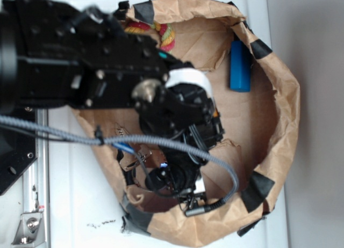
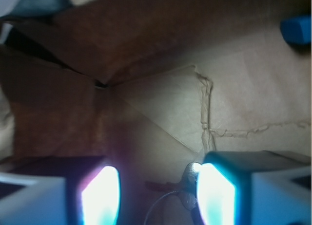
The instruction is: Grab the silver keys.
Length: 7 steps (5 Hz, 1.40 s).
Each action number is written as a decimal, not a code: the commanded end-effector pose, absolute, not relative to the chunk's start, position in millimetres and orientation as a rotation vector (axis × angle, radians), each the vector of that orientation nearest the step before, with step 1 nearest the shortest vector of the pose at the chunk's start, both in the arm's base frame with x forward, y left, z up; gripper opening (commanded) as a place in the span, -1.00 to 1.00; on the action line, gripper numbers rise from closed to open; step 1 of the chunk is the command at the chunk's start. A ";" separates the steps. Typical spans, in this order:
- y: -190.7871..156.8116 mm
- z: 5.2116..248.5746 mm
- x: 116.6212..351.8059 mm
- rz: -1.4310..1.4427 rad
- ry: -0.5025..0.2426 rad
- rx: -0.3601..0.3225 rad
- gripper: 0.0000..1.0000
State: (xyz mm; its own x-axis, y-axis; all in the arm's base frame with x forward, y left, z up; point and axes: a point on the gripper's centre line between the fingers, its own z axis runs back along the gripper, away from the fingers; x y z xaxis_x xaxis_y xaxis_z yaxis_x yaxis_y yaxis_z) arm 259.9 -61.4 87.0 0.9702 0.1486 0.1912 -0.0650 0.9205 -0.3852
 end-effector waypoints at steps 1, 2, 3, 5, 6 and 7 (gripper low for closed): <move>-70.9 82.9 246.6 0.074 -0.204 -0.367 1.00; -69.6 79.6 236.7 0.050 -0.206 -0.346 1.00; -58.8 78.2 236.7 0.049 -0.237 -0.310 1.00; -44.2 69.6 248.6 0.072 -0.225 -0.291 1.00; -49.7 64.1 244.2 0.045 -0.224 -0.273 1.00; -60.7 69.0 236.2 0.032 -0.223 -0.334 1.00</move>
